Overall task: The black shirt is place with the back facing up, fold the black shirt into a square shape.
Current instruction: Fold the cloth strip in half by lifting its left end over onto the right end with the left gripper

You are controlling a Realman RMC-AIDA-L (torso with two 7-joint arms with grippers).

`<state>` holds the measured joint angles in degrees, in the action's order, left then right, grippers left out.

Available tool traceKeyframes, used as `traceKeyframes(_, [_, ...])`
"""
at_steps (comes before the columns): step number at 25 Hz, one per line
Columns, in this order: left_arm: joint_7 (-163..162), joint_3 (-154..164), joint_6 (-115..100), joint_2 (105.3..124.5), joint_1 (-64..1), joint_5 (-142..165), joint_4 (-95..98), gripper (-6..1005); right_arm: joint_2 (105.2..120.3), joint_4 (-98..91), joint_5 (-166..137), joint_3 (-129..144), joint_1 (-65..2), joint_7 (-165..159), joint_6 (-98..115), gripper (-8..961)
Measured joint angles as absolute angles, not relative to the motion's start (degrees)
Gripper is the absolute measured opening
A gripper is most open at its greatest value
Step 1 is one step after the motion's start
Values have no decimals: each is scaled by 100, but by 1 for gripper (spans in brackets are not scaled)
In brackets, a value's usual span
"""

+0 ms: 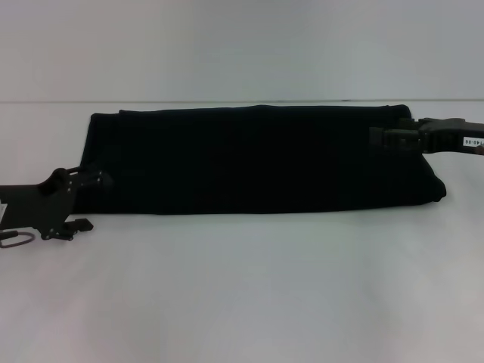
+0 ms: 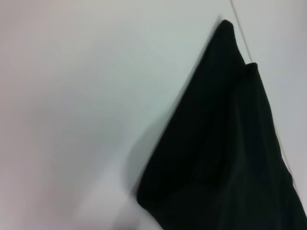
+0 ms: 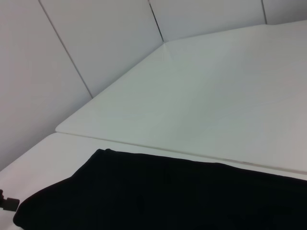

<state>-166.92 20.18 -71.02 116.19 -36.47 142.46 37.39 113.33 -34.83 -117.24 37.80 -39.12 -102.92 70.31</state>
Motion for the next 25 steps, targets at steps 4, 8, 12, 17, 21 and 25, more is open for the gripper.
traceKeyframes(4, [-16731,2020,-7057,11619,-3665,14253,3678,923,11337,-3485,-11722,3780,-3930,-10291,7031,899])
traceKeyframes(8, [-16768,2031,-6998,11618,-3678,14255,3670,920,11342,-3488,-11722,3779,-3960,-10291,7031,899])
traceKeyframes(12, [-16776,2023,-6904,11621,-3687,14256,3588,917,11348,-3489,-11722,3779,-3976,-10291,7030,900])
traceKeyframes(17, [-16804,2016,-6828,11614,-3695,14256,3534,913,11353,-3489,-11724,3779,-3981,-10292,6965,900])
traceKeyframes(21, [-16855,2013,-6799,11612,-3717,14256,3533,910,11357,-3490,-11724,3779,-3982,-10291,6939,900])
traceKeyframes(25, [-16871,2012,-6711,11610,-3727,14256,3533,907,11365,-3489,-11725,3777,-3982,-10284,6922,900])
